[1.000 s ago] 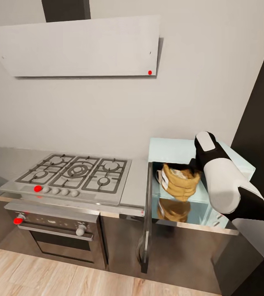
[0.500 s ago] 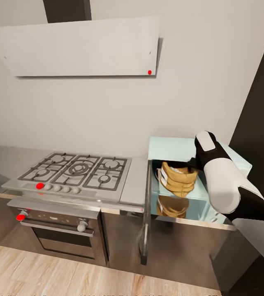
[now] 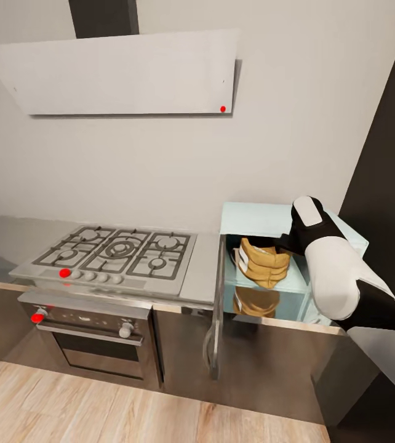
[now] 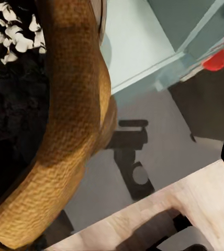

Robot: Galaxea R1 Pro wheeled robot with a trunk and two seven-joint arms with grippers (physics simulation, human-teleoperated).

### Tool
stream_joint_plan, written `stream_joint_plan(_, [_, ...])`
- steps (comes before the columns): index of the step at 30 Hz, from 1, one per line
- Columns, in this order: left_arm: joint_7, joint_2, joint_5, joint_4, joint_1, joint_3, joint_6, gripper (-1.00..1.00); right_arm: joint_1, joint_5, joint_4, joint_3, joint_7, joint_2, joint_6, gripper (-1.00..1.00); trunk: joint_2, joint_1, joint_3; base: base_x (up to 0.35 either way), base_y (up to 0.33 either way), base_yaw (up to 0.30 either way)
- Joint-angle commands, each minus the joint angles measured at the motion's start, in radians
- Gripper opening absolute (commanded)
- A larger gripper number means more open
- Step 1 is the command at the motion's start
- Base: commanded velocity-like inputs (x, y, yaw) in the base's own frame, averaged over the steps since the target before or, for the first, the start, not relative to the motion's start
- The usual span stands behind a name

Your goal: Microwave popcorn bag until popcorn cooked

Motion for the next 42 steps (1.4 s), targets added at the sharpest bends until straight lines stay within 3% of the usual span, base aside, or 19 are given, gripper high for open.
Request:
stream_joint_plan(1, [0.002, 0.0, 0.001, -0.002, 0.0, 0.001, -0.001, 1.0, -0.001, -0.01, -0.002, -0.002, -0.009, 0.001, 0.004, 1.0, -0.001, 0.0, -0.001, -0.007, 0.0, 0.0])
stream_joint_plan(3, [0.002, 0.0, 0.001, -0.002, 0.0, 0.001, -0.001, 1.0, -0.001, -0.009, -0.002, -0.002, 0.036, -0.004, 0.004, 1.0, -0.001, 0.0, -0.001, -0.002, 0.0, 0.0])
stream_joint_plan(7, [0.002, 0.0, 0.001, -0.002, 0.0, 0.001, -0.001, 1.0, -0.001, -0.01, -0.013, -0.001, 0.158, -0.045, 0.004, 1.0, -0.001, 0.0, -0.001, 0.0, 0.0, 0.0])
stream_joint_plan(10, [0.002, 0.0, 0.001, -0.002, 0.0, 0.001, -0.001, 1.0, -0.001, -0.004, -0.015, -0.001, 0.223, -0.053, 0.004, 1.0, -0.001, 0.0, -0.001, 0.0, 0.0, 0.0])
stream_joint_plan(24, [0.002, 0.0, 0.001, -0.002, 0.0, 0.001, -0.001, 1.0, -0.001, -0.004, -0.028, -0.001, 0.251, -0.054, 0.004, 1.0, -0.001, 0.0, -0.001, -0.11, 0.0, 0.0])
stream_joint_plan(29, [0.002, 0.001, 0.001, -0.003, 0.0, 0.001, -0.001, 1.0, 0.016, -0.001, -0.19, 0.006, 0.393, -0.064, 0.004, 1.0, -0.001, 0.0, -0.001, -0.152, 0.0, 0.0])
stream_joint_plan(38, [0.002, 0.0, 0.001, -0.003, 0.0, 0.001, -0.001, 1.0, 0.058, -0.001, -0.235, 0.009, 0.432, -0.058, 0.004, 1.0, -0.001, 0.0, -0.001, -0.185, 0.0, 0.0])
stream_joint_plan(40, [0.002, 0.0, 0.001, -0.003, 0.0, 0.001, -0.001, 1.0, 0.105, -0.002, -0.298, 0.011, 0.446, -0.055, 0.004, 1.0, -0.001, 0.0, -0.001, -0.342, 0.0, 0.0])
stream_joint_plan(42, [0.002, 0.0, 0.001, -0.003, 0.0, 0.001, -0.001, 1.0, 0.19, -0.004, -0.435, 0.029, 0.478, -0.053, 0.004, 1.0, -0.001, 0.0, -0.001, -0.299, 0.0, 0.0])
